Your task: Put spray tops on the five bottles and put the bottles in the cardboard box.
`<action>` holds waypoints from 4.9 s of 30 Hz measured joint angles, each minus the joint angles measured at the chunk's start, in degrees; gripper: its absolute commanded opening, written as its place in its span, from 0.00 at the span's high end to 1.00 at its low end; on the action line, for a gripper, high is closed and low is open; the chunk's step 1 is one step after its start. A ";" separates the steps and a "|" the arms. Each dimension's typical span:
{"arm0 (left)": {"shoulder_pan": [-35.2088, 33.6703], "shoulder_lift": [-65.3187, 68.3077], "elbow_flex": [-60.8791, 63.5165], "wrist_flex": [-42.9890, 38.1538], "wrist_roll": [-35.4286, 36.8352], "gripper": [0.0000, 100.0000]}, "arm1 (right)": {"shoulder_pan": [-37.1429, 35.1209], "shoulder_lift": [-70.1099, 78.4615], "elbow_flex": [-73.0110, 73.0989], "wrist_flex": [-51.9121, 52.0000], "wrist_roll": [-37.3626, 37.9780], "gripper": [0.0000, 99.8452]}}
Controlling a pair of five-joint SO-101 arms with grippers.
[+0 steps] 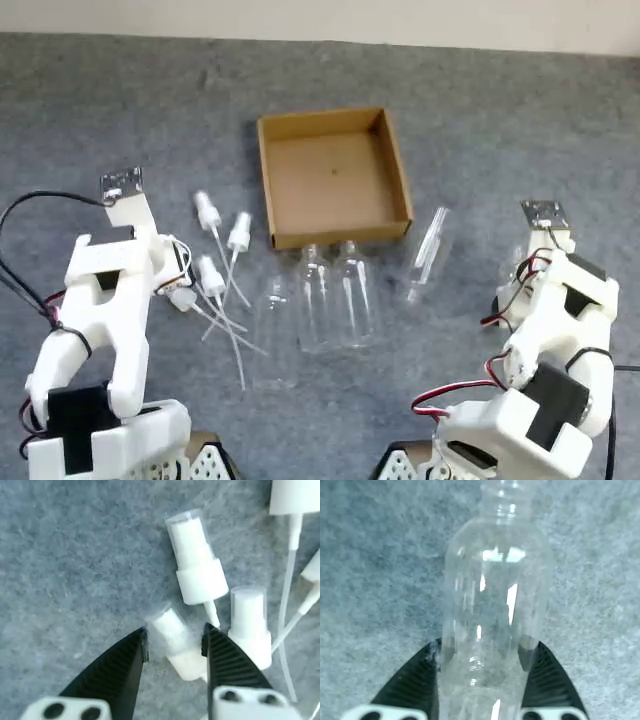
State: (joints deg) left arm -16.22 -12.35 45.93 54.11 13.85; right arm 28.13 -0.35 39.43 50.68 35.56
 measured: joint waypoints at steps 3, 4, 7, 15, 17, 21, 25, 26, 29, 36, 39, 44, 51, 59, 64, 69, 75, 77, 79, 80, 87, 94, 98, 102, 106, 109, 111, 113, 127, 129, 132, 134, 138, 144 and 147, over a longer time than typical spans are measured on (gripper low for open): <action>0.18 0.00 1.76 -1.41 0.09 0.86 | 0.00 0.00 0.09 -0.09 0.00 0.93; 0.35 0.00 2.29 -1.41 0.09 0.88 | 0.00 0.00 0.09 -0.09 0.00 0.93; 0.35 0.00 3.25 -1.41 0.09 0.97 | 0.00 0.00 0.18 -0.18 0.00 0.94; 0.35 0.00 2.90 -2.73 -2.90 0.99 | 0.00 0.09 0.18 -0.26 0.00 0.94; 0.35 0.00 0.79 -2.81 -4.75 0.99 | 0.00 0.09 0.18 -0.35 0.00 0.94; 0.35 0.00 -4.92 -2.81 -11.60 0.99 | 0.00 0.18 0.18 -0.35 0.00 0.94; -1.49 0.79 -11.60 -2.73 -19.69 0.99 | 0.00 0.26 0.18 -0.35 0.00 0.93; -2.11 1.67 -13.01 -2.73 -21.63 0.99 | 0.00 0.26 0.18 -0.35 0.00 0.93; -3.78 7.38 -17.14 -2.37 -27.96 0.99 | 0.00 0.35 0.18 -0.35 0.00 0.93; -5.98 27.34 -28.40 -2.11 -32.18 0.98 | 0.00 0.62 0.18 -0.35 0.00 0.93; -6.33 31.91 -32.88 -1.67 -32.18 0.94 | 0.00 0.62 0.18 -0.35 0.00 0.93; -6.86 34.11 -35.78 -1.58 -32.18 0.91 | -0.09 0.70 0.26 -0.35 0.00 0.84; -6.86 34.64 -36.31 -1.14 -32.53 1.00 | -0.88 0.79 0.35 0.18 0.00 0.82; -7.03 31.74 -40.18 8.53 -32.53 1.00 | -1.14 1.14 -6.07 9.41 0.09 0.82; -6.95 22.15 -41.58 17.67 -30.51 1.00 | -1.14 1.23 -11.25 14.42 -1.32 0.72; -4.84 12.13 -37.19 21.10 -29.63 1.00 | -2.46 1.41 -14.59 17.58 -1.93 0.65; -0.18 2.29 -27.25 21.10 -27.69 1.00 | -5.98 1.67 -15.38 18.37 -1.93 0.65; 1.41 -1.32 -24.88 21.10 -25.93 1.00 | -6.59 2.37 -18.02 18.37 -2.11 0.65; 3.08 -5.01 -22.07 21.10 -24.97 1.00 | -6.68 4.13 -21.45 18.37 -2.29 0.65; 4.13 -6.59 -20.66 21.10 -24.53 1.00 | -6.59 5.45 -23.47 18.55 -2.29 0.66; 7.38 -14.33 -7.91 12.57 -22.24 1.00 | -6.33 17.05 -35.43 25.85 -2.29 0.77; 7.30 -15.74 -7.21 11.25 -22.24 1.00 | -5.36 21.98 -37.27 26.29 -2.29 0.93; 7.30 -15.74 -7.21 11.25 -22.24 1.00 | -5.36 21.98 -39.12 26.99 -2.29 1.00; 7.30 -15.74 -7.21 11.25 -22.24 1.00 | -6.07 16.18 -42.11 31.38 -2.29 1.00; 7.30 -15.74 -10.11 11.87 -22.15 1.00 | -10.46 4.84 -42.81 34.64 -4.66 1.00; 7.38 -15.74 -15.65 15.12 -21.01 1.00 | -16.35 -5.36 -42.73 34.64 -8.53 1.00; 7.47 -16.09 -20.57 17.93 -19.25 1.00 | -21.36 -12.22 -40.44 33.58 -11.08 1.00; 7.47 -18.11 -24.79 20.48 -18.29 1.00 | -27.52 -18.73 -36.04 31.21 -12.92 1.00; 7.56 -45.36 -30.59 17.67 -7.38 1.00 | -64.62 -45.71 1.23 0.26 -23.74 1.00; 7.56 -46.95 -30.59 14.77 -4.92 1.00 | -66.37 -47.56 5.54 -3.25 -23.74 1.00; 7.47 -48.35 -30.59 11.87 -3.69 1.00 | -66.73 -50.20 10.73 -5.63 -23.74 1.00; 7.30 -48.18 -30.24 11.69 -5.36 1.00 | -64.97 -52.22 12.75 -5.80 -23.74 1.00; 0.00 -44.04 -22.42 8.26 -11.87 1.00 | -58.99 -55.03 13.10 -2.73 -23.74 1.00; -7.74 -26.73 -17.14 5.54 -24.09 0.96 | -46.68 -55.47 10.64 9.05 -18.81 1.00; -10.55 -19.16 -18.11 4.75 -26.64 0.87 | -36.48 -55.47 6.95 13.54 -16.18 1.00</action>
State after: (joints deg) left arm -26.77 -31.52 27.82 58.86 -12.79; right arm -8.35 -55.82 46.37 64.22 19.38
